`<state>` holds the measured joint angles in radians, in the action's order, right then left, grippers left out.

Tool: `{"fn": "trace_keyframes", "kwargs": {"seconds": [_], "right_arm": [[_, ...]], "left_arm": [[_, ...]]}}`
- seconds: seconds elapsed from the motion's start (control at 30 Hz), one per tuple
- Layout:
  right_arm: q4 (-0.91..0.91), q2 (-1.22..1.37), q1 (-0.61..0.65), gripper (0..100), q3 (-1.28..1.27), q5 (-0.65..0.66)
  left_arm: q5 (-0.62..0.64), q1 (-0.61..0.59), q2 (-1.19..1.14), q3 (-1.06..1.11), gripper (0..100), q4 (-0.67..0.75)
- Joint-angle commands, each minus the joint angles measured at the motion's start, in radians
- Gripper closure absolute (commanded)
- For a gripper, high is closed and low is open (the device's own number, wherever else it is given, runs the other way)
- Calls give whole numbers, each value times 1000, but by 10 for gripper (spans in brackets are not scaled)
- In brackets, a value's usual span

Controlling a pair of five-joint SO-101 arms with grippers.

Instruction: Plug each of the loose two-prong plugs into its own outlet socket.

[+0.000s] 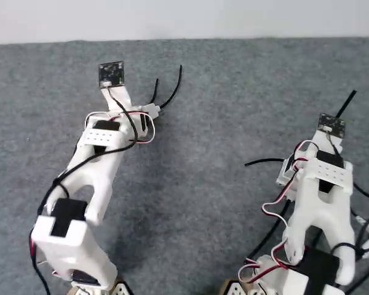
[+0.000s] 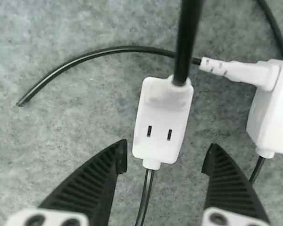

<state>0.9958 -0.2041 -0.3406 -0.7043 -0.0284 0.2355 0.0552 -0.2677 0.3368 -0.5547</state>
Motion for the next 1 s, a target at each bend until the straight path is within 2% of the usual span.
{"fn": "trace_keyframes", "kwargs": {"seconds": [0.0,0.17,0.33,0.43,0.6,0.97], "right_arm": [[12,-4,13,745,49,23],[12,-4,41,745,43,29],[7,-4,44,745,37,57],[7,-4,45,745,37,61],[7,-2,56,745,37,61],[7,-2,61,745,35,57]], "left_arm": [[-253,-14,-41,-105,869,28],[-474,-14,-118,-180,869,29],[-589,-23,-199,-274,863,29],[-667,-23,-245,-309,801,29],[-724,-23,-276,-314,705,28],[-793,-11,-348,-295,698,23]]}}
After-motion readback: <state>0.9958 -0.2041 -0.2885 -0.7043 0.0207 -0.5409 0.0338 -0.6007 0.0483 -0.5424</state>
